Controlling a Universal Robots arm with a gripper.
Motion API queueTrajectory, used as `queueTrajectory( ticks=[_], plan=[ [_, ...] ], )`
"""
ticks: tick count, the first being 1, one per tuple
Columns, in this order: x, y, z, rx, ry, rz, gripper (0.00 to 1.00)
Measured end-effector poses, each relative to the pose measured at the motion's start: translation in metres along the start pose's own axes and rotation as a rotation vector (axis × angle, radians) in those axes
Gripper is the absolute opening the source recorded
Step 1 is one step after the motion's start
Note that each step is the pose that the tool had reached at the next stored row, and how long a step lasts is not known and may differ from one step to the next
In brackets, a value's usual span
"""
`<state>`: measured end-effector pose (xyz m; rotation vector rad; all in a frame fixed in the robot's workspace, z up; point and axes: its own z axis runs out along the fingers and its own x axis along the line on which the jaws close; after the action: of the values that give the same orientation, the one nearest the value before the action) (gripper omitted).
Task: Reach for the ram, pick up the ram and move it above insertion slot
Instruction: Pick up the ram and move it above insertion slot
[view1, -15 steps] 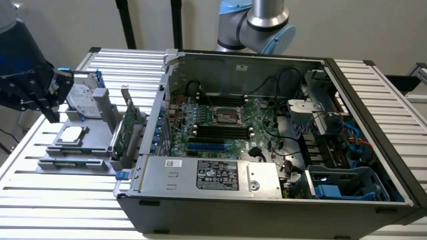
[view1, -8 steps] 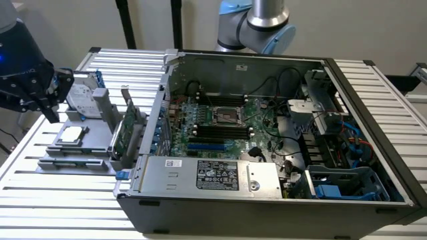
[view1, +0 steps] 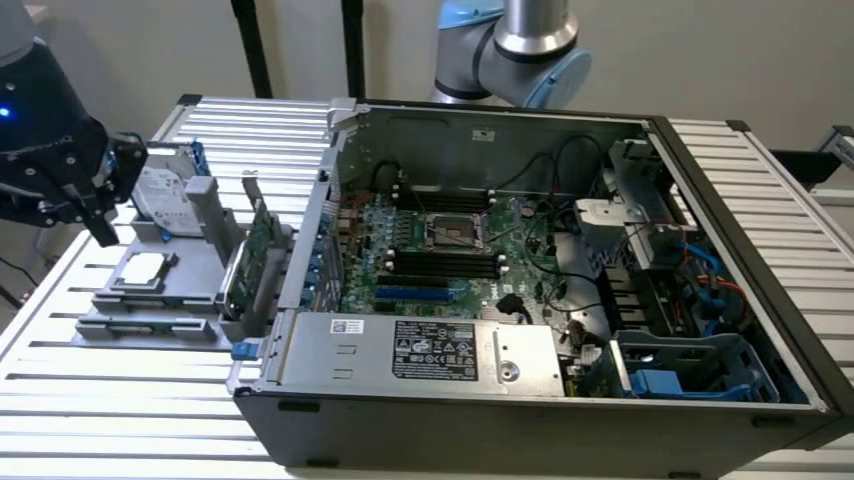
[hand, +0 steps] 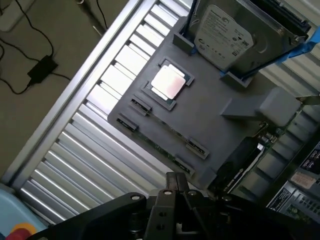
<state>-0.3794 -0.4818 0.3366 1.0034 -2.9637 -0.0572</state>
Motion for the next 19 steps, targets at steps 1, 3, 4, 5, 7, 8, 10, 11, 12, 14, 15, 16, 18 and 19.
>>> queueTrajectory(
  ticks=[1, 3, 4, 5, 7, 8, 10, 11, 12, 14, 15, 16, 18, 19],
  plan=[
    [0.0000, 0.0000, 0.0000, 0.0000, 0.0007, -0.018, 0.11],
    [0.0000, 0.0000, 0.0000, 0.0000, 0.0022, -0.055, 0.11],
    [0.0000, 0.0000, 0.0000, 0.0000, 0.0028, -0.073, 0.11],
    [0.0000, 0.0000, 0.0000, -0.0001, 0.0035, -0.092, 0.11],
    [0.0000, 0.0000, 0.0000, -0.0001, 0.0049, -0.127, 0.11],
    [0.0000, 0.0000, 0.0000, 0.0000, 0.0056, -0.146, 0.11],
    [0.0000, 0.0000, 0.0000, -0.0001, 0.0070, -0.182, 0.11],
    [0.0000, 0.0000, 0.0000, -0.0001, 0.0077, -0.200, 0.11],
    [0.0000, 0.0000, 0.0000, -0.0001, 0.0084, -0.218, 0.11],
    [0.0000, 0.0000, 0.0000, -0.0001, 0.0098, -0.254, 0.11],
    [0.0000, 0.0000, 0.0000, -0.0001, 0.0105, -0.272, 0.11],
    [0.0000, 0.0000, 0.0000, -0.0001, 0.0112, -0.292, 0.11],
    [0.0000, 0.0000, 0.0000, -0.0001, 0.0126, -0.328, 0.11],
    [0.0000, 0.0000, 0.0000, -0.0001, 0.0133, -0.346, 0.11]
  ],
)
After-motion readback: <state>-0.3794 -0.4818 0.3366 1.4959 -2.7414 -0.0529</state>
